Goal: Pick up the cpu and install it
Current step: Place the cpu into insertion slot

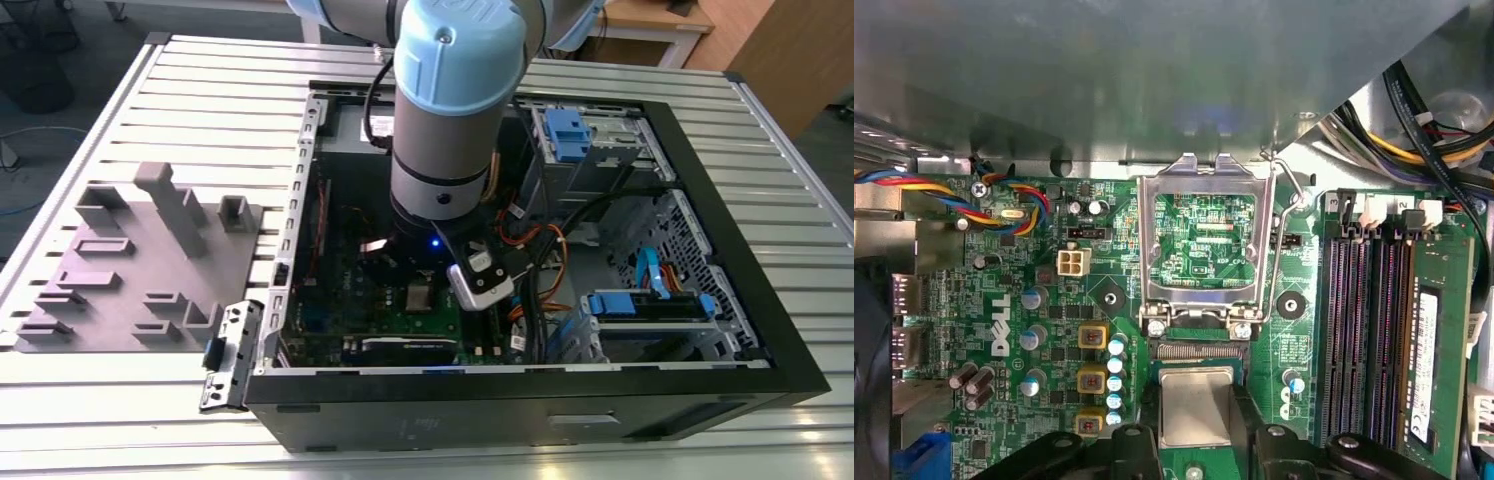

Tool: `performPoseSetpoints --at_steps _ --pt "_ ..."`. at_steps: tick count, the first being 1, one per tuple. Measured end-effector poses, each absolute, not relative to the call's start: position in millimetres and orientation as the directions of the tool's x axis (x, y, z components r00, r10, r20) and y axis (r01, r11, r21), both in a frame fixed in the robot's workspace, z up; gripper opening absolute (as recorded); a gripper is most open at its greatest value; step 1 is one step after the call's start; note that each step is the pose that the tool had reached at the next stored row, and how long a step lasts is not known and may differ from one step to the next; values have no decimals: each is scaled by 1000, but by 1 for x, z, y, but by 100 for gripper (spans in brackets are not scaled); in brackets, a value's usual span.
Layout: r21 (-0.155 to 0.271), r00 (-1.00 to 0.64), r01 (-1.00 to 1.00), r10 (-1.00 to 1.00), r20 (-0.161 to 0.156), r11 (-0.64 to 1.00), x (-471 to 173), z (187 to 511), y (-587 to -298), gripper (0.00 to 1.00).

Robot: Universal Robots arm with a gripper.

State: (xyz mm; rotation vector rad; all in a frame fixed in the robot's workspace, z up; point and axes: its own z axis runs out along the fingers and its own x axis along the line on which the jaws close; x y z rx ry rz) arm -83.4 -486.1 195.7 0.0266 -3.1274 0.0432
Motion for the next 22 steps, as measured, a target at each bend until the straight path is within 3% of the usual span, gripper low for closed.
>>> performPoseSetpoints --at_steps 11,13,14,22 --pt "-27 -1000 -17 -17 14 999 -83 195 -486 39" --pt "-27 -1000 -17 -17 14 999 -83 196 -486 40" --pt "-27 -1000 -17 -17 14 999 -83 196 -486 47" --pt "-27 -1000 -17 -17 14 999 -83 193 -486 47"
